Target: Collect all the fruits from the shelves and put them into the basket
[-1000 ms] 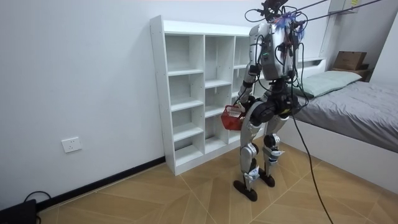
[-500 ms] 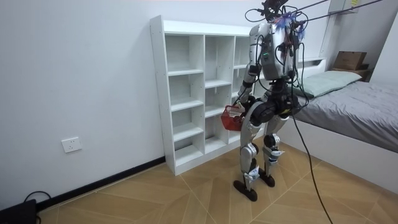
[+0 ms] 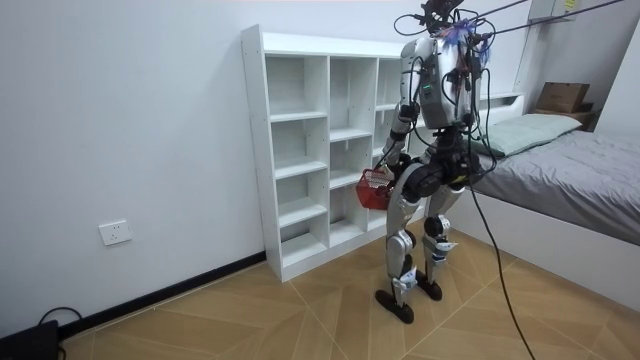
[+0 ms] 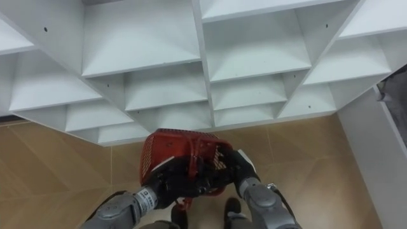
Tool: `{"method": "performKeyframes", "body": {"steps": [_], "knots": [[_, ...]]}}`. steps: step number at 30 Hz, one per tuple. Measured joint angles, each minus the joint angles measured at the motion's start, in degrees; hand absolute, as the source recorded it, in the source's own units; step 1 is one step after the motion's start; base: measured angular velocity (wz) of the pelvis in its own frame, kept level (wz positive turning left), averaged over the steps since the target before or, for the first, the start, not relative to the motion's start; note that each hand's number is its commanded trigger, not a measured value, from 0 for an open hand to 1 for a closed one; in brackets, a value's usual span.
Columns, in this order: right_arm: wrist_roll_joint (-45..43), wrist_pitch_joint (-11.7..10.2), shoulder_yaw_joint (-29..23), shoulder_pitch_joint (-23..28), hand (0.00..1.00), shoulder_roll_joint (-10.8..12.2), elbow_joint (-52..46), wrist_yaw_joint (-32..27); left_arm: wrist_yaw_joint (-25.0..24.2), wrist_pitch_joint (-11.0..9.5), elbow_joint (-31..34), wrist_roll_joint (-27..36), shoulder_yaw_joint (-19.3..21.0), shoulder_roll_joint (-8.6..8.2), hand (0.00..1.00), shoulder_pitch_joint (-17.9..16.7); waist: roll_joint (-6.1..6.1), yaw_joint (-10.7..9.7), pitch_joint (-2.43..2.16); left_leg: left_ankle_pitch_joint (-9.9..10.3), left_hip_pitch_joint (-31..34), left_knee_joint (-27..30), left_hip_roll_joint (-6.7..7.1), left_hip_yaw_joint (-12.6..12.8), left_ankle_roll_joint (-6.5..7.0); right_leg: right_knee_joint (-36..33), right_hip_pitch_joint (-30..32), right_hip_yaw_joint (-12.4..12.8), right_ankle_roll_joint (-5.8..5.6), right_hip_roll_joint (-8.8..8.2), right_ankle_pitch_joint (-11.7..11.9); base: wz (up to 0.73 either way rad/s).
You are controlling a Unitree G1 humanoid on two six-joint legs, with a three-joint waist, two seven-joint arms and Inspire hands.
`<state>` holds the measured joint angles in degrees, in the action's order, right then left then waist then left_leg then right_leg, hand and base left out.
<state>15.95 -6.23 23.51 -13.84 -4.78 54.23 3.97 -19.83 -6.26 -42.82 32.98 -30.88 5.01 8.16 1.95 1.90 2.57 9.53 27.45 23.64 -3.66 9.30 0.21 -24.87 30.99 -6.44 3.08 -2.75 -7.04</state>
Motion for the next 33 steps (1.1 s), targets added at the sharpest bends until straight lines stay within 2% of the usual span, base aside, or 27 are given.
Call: {"method": "performKeyframes", "body": {"steps": [12, 17, 23, 25, 33], "knots": [[-0.1, 0.0, 0.3, -0.3, 0.00, 0.1, 1.6, 1.0, 0.1, 0.9, 0.0, -0.1, -0.3, 0.28, 1.00, -0.1, 0.01, 0.1, 0.00, 0.1, -0.8, -0.3, 0.16, 0.1, -0.13, 0.3, -0.7, 0.1, 0.07, 0.31, 0.0, 0.00], [-1.3, 0.0, 0.3, 0.4, 0.00, 0.0, 1.7, 3.0, 0.1, 0.9, 0.0, -2.3, 0.3, 0.59, 1.00, -0.2, -0.04, 0.1, -0.03, 0.0, -2.2, -1.2, 0.06, 0.1, -0.29, 1.1, -2.1, 0.2, 0.14, 0.52, 0.1, 0.00], [-3.0, -0.5, 2.3, 0.8, 0.00, -0.3, 3.8, 5.7, 0.0, 0.8, -1.3, -7.3, 0.3, 2.22, 1.00, -0.5, -0.22, 0.1, 0.01, -0.1, -4.4, -2.5, 0.17, 0.1, -0.40, 2.3, -4.3, 0.1, 0.08, 0.61, 0.1, 0.01], [-3.2, -0.6, 2.3, 1.8, 0.00, -0.9, 3.8, 7.2, -0.5, 0.7, -2.2, -9.3, 0.4, 3.13, 1.00, -0.6, -0.25, -0.2, 0.02, -0.1, -5.6, -3.1, 0.16, -0.2, -0.47, 3.4, -5.9, -0.7, 0.04, 0.66, 0.1, 0.10], [-6.6, -1.1, 2.2, 4.4, 0.00, -2.1, 3.3, 11.0, -0.5, 0.4, -4.1, -16.4, 1.9, 4.54, 1.00, -2.5, -0.46, -0.1, -0.26, -0.1, -8.7, -4.9, 0.32, -1.1, -0.51, 6.2, -10.1, -2.1, -0.27, 0.76, 0.1, 0.08]]}}
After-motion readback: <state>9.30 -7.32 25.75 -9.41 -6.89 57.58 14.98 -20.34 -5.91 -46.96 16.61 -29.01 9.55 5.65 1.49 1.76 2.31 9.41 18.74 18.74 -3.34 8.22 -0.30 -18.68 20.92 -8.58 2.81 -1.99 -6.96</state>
